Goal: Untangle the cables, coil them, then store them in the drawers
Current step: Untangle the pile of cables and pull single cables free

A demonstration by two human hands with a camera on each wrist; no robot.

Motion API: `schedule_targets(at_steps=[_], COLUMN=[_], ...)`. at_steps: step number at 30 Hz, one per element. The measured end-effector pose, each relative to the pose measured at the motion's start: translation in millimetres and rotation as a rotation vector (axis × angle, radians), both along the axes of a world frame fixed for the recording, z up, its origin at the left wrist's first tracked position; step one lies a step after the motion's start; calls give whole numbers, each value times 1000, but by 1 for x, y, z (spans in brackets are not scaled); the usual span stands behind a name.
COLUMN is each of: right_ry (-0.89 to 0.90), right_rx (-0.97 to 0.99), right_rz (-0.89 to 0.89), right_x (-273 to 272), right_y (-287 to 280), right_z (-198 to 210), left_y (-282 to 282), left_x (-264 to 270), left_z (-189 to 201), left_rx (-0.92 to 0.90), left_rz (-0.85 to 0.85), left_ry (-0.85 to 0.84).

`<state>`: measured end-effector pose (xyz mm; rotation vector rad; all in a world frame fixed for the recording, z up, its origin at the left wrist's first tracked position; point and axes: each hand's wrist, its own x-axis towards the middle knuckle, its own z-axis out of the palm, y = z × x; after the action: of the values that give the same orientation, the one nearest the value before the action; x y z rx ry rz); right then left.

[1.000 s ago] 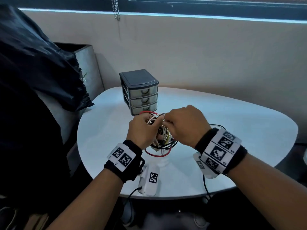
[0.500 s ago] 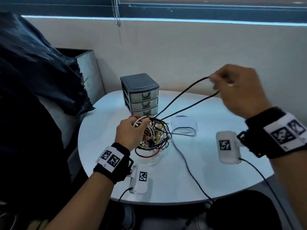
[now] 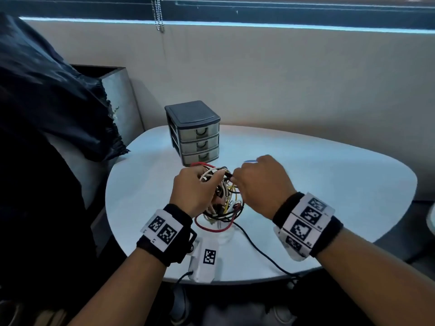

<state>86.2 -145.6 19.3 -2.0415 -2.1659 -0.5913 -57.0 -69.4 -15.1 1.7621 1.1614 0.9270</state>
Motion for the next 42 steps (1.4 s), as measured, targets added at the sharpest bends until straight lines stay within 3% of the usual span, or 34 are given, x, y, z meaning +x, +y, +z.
schedule_targets(at_steps=[4,9,11,13,15,19,24,36,42], right_ry=[83,535,636,618,504,150,-42,229,566], right_rx=[148,470,514,463,390,226,117,529,799], right_rz=[-105,-445,-557,-574,-461,-8,137,275,226], right_x=[22,124,137,124,98,46,13,20,42], right_y=[-4,-24,-29,-25,-21,-18,-5,-20,-31], right_z=[31,75,70,54,35,6,7,57,85], left_y=[10,23,19,14,11,9,8,23,25], left_x=[-16,-36,-31,-21,-12,-3,-3,-5,-17], left_z=[-2,2,8,14,17,19,18,33,28], left_rx=[-66,-98,-74,-54,-56,-63,-50,-55,-58], left_rz=[50,68,15,-28,-49,-59,-59,-18,-14], left_ry=[-16,-47,-59,-56,-49,-55,-48,4,52])
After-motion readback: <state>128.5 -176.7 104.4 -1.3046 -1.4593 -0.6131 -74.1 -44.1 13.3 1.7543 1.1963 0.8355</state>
